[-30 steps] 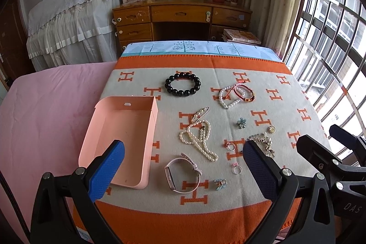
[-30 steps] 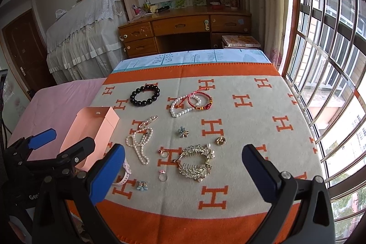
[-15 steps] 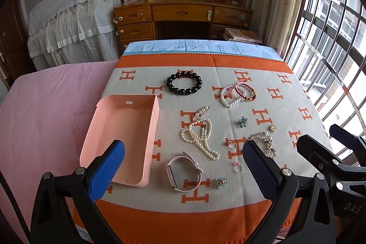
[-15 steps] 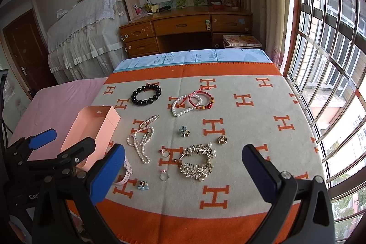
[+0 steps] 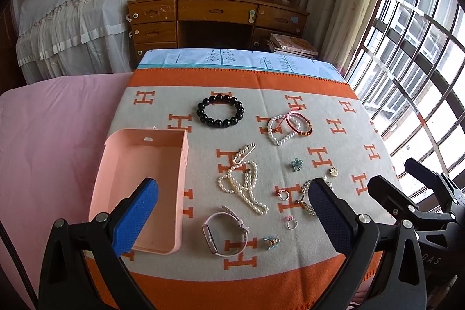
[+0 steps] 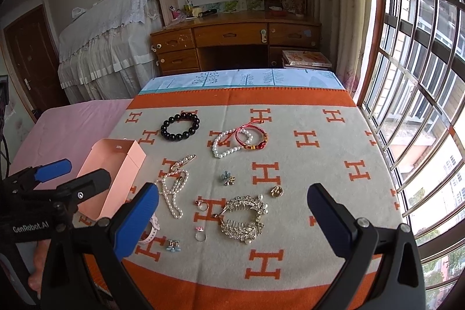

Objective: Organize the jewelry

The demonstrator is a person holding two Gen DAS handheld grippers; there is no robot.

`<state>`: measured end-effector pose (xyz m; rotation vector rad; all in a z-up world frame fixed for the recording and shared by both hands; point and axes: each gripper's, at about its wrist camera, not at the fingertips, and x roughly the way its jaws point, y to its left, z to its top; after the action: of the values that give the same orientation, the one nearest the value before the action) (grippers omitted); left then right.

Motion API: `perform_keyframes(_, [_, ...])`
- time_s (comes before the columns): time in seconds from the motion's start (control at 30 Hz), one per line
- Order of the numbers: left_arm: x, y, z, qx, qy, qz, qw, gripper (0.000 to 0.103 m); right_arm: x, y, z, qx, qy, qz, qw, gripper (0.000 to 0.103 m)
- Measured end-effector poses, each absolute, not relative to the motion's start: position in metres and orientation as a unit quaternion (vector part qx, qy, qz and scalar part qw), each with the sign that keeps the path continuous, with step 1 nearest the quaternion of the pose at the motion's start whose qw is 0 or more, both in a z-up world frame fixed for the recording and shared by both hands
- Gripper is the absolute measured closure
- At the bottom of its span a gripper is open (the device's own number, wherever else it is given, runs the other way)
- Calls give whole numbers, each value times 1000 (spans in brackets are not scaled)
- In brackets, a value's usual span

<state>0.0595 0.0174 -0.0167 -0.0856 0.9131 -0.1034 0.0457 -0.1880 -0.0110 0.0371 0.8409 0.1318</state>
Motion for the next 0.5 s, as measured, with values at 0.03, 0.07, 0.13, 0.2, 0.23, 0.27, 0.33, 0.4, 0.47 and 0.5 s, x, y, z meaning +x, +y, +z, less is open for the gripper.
perform_keyframes(0.03, [64,18,-13,-35,440,-49,896,1,50,-189,-9,14,408,64,910,2])
perform_keyframes(0.07, [68,19,-8,-29,441,-51,896,1,53,-188,-8,9,408,64,910,3])
perform_keyframes(0.13, [78,20,0,-21,444,-60,894,1,61,-187,-4,1,413,70,908,9])
perform_keyframes(0.2, [86,22,9,-18,444,-71,893,1,71,-187,1,-3,418,79,905,13])
perform_keyframes(0.23, [91,22,14,-17,443,-78,893,1,76,-187,5,-4,420,84,903,14])
perform_keyframes(0.27, [96,22,19,-13,442,-82,893,1,82,-188,10,-6,421,88,903,15])
perform_keyframes(0.33, [107,20,28,1,437,-75,896,1,96,-190,20,-10,421,92,903,18])
perform_keyframes(0.4, [121,19,34,19,432,-64,899,1,111,-192,30,-14,420,93,903,20])
perform_keyframes(0.47, [139,17,35,34,437,-49,898,1,128,-191,38,-18,421,96,902,21])
perform_keyframes(0.5, [150,18,34,37,441,-44,896,1,138,-191,40,-20,425,95,900,22])
